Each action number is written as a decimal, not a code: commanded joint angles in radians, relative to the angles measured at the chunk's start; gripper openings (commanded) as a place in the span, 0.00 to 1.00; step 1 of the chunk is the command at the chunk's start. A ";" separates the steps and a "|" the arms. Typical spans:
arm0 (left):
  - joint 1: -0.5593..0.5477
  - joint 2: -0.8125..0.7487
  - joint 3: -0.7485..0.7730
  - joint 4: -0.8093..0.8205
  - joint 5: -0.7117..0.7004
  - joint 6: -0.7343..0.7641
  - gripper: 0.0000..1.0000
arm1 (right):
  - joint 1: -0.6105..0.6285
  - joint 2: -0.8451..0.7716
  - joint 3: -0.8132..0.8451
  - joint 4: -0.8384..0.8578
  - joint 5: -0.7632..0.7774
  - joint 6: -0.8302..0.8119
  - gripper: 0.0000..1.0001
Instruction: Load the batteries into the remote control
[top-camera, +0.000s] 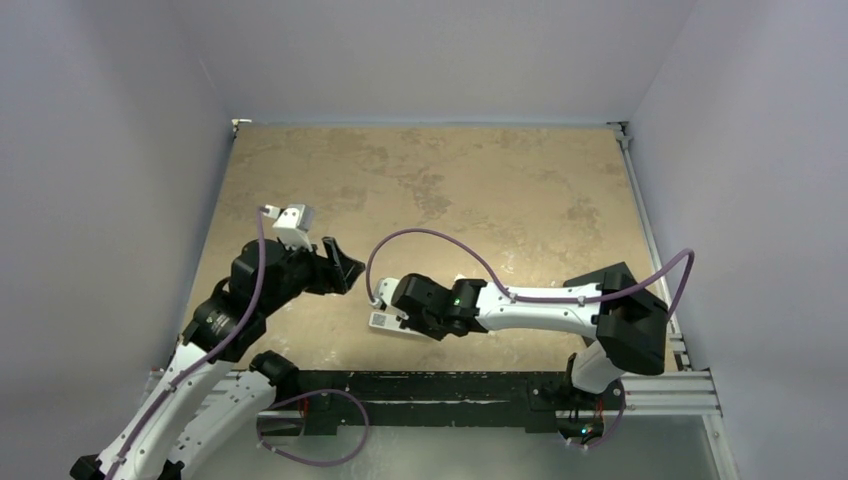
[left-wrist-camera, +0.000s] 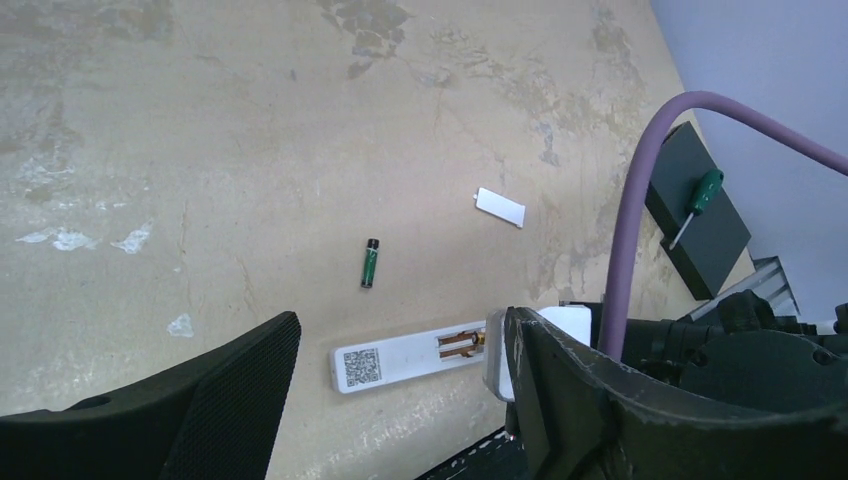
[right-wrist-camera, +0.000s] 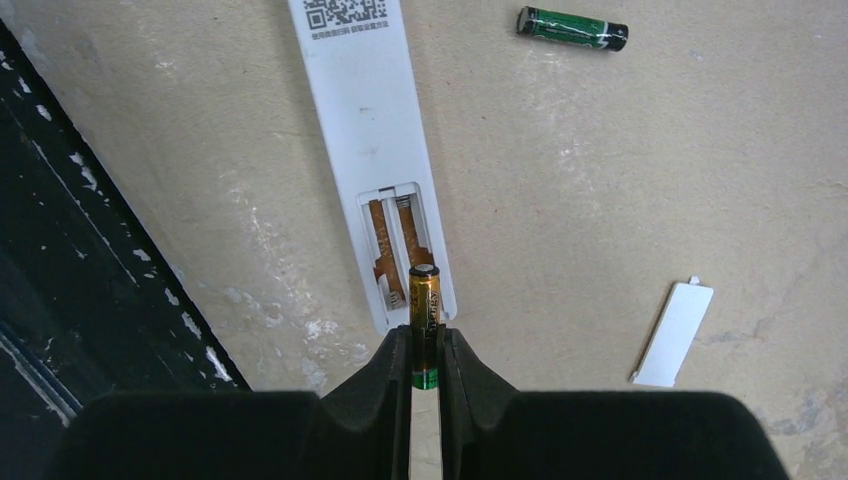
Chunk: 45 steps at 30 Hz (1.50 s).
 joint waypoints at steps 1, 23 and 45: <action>-0.002 -0.045 0.020 0.010 -0.057 0.011 0.75 | -0.007 0.016 0.053 -0.006 -0.038 -0.050 0.00; -0.002 -0.131 0.004 0.016 -0.112 -0.015 0.79 | -0.030 0.086 0.077 0.001 -0.088 -0.082 0.04; 0.011 -0.134 -0.002 0.023 -0.099 -0.012 0.79 | -0.037 0.113 0.090 0.018 -0.063 -0.079 0.18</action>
